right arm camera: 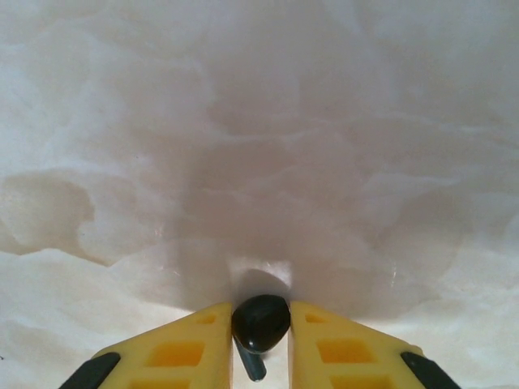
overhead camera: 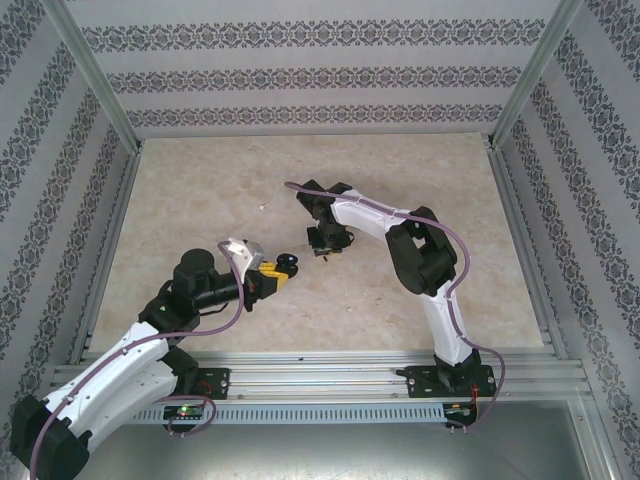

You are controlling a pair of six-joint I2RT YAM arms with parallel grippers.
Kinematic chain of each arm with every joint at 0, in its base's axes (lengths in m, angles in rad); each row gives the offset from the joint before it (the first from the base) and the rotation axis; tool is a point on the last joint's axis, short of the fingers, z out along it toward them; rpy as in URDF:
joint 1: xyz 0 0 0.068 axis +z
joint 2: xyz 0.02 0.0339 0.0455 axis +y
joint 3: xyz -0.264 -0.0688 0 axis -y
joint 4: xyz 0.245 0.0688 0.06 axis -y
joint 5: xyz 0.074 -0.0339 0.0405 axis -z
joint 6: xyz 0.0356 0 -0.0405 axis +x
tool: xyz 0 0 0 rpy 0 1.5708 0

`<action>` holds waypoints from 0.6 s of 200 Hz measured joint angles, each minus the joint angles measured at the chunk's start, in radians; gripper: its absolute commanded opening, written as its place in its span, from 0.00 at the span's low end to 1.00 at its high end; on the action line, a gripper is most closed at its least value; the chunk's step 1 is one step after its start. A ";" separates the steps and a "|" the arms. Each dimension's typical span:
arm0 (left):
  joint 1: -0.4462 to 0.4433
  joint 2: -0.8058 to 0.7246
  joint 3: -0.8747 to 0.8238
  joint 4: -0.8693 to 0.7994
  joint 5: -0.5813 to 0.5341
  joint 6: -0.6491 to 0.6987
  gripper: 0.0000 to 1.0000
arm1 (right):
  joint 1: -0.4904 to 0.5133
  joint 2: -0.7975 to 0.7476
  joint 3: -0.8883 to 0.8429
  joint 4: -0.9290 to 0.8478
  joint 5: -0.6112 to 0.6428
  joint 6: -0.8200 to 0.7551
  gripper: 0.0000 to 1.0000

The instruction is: Insert wireless bluetooth earbuds into charging case

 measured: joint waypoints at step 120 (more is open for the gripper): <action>0.000 0.061 -0.018 0.136 0.011 -0.008 0.00 | 0.000 -0.298 -0.192 0.153 0.000 0.012 0.17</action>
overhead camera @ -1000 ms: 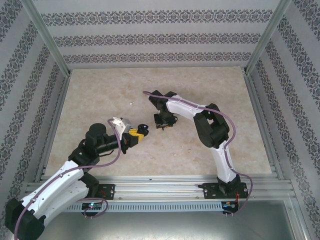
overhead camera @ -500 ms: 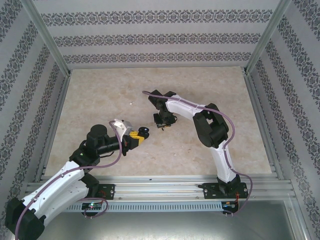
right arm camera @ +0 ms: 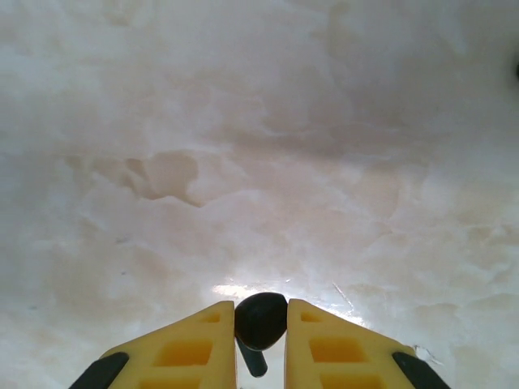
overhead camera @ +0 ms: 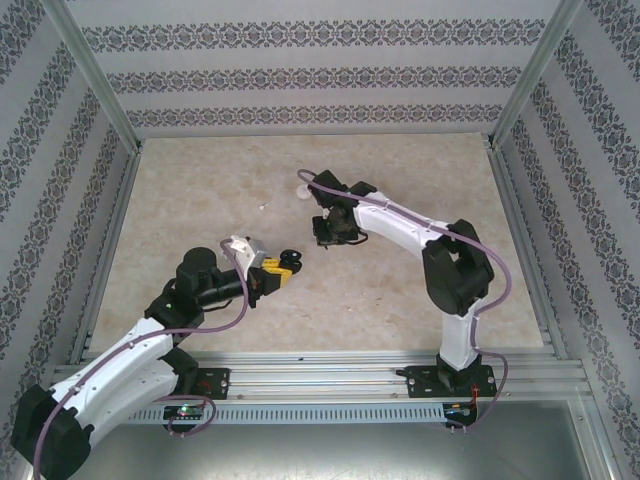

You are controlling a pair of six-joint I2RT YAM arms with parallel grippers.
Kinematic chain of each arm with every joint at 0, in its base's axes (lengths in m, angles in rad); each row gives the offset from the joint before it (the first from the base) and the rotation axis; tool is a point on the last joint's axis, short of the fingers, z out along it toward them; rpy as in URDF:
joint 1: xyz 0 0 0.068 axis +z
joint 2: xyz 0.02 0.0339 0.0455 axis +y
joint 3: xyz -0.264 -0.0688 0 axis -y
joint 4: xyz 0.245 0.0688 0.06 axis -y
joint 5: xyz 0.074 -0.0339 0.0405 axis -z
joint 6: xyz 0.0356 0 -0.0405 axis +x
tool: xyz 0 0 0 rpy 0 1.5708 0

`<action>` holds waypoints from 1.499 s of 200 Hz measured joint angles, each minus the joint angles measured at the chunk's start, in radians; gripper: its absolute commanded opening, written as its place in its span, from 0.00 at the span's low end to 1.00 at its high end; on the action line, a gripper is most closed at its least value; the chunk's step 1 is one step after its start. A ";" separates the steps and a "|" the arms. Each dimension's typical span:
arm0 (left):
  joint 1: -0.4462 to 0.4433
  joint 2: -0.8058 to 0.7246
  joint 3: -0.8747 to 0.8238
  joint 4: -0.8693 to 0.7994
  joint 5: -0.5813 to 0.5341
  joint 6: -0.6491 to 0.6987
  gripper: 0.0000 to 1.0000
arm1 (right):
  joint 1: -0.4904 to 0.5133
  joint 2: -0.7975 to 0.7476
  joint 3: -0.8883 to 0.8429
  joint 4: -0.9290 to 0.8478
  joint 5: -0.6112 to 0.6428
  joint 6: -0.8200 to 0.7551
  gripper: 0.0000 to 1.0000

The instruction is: Insert wireless bluetooth earbuds into charging case

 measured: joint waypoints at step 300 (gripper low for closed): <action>0.000 0.177 0.077 0.315 -0.110 -0.156 0.00 | 0.232 -0.681 -0.455 0.748 0.074 0.133 0.17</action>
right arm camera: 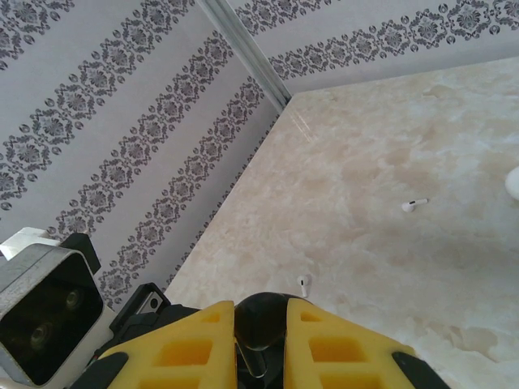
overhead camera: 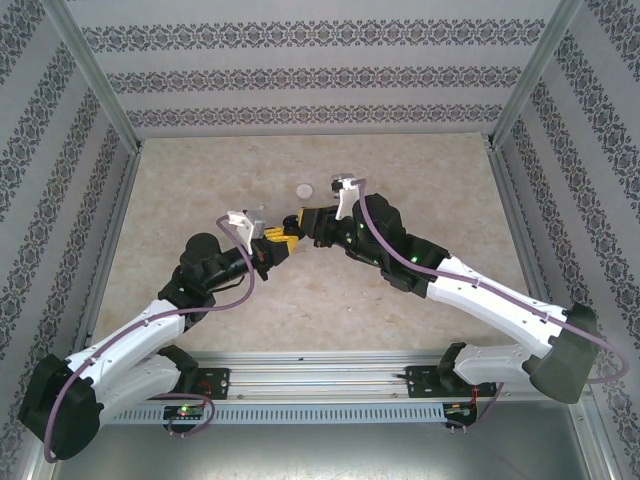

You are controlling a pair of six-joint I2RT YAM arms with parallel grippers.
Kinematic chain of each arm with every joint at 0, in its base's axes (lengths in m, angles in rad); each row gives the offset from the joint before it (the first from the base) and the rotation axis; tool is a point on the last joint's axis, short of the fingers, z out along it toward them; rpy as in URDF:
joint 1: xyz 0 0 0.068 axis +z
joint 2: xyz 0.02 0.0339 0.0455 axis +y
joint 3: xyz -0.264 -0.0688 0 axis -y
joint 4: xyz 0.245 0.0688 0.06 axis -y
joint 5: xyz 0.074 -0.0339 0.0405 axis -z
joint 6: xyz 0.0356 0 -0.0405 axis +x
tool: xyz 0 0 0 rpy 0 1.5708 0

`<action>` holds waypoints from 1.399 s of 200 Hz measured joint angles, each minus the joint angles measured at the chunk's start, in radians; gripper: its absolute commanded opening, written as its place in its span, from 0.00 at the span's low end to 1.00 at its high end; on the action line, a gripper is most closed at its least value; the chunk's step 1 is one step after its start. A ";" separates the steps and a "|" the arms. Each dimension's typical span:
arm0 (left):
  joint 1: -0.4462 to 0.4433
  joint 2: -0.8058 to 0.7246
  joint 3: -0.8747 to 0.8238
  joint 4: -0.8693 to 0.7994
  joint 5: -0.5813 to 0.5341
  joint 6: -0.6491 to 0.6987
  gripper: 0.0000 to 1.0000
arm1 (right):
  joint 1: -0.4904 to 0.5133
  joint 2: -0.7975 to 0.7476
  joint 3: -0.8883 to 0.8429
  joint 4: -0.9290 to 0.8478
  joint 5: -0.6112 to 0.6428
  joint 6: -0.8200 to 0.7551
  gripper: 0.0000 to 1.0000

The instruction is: Insert wireless bluetooth earbuds into charging case

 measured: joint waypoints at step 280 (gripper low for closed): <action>0.000 0.013 0.000 0.022 -0.013 -0.011 0.00 | 0.043 0.056 -0.021 0.053 0.038 0.018 0.16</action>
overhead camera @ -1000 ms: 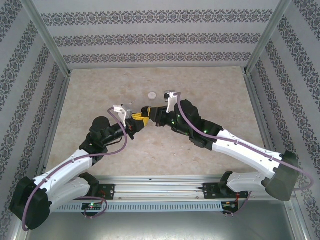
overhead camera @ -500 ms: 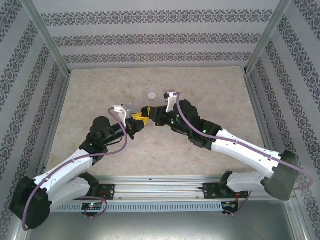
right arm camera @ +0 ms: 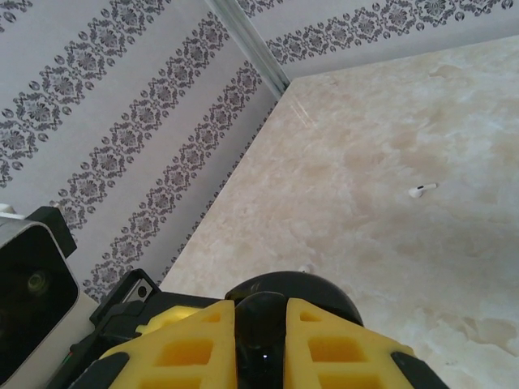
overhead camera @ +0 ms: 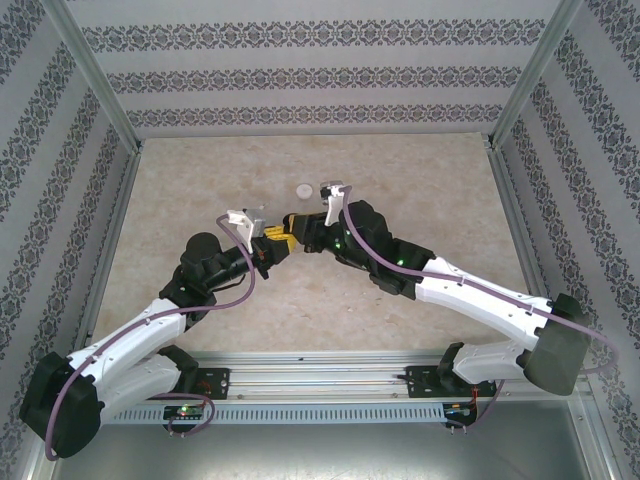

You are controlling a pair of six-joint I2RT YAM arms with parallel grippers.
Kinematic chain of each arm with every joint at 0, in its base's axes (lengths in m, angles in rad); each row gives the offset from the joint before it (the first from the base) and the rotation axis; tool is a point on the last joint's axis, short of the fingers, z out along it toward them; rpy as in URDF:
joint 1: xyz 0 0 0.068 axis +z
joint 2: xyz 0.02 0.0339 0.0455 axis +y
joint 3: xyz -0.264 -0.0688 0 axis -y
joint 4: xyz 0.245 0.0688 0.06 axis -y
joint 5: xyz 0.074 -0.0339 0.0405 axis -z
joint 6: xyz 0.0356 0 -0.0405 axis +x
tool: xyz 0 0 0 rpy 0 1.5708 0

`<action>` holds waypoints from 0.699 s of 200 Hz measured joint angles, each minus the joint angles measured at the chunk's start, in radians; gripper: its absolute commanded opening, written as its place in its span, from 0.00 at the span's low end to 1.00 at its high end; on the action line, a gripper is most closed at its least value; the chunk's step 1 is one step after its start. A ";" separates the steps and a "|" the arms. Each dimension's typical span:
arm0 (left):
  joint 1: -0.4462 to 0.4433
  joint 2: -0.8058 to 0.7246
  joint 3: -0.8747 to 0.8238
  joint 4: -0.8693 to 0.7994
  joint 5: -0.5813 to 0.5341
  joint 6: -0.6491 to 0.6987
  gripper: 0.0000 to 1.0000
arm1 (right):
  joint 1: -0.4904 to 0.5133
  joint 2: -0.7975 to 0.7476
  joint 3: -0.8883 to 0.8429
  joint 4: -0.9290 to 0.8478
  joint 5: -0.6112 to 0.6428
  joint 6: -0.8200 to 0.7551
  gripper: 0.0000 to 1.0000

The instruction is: Insert wireless bluetooth earbuds into charging case

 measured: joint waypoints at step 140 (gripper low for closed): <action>0.000 -0.003 0.000 0.000 -0.009 -0.004 0.00 | 0.007 -0.025 -0.003 -0.017 0.036 -0.001 0.16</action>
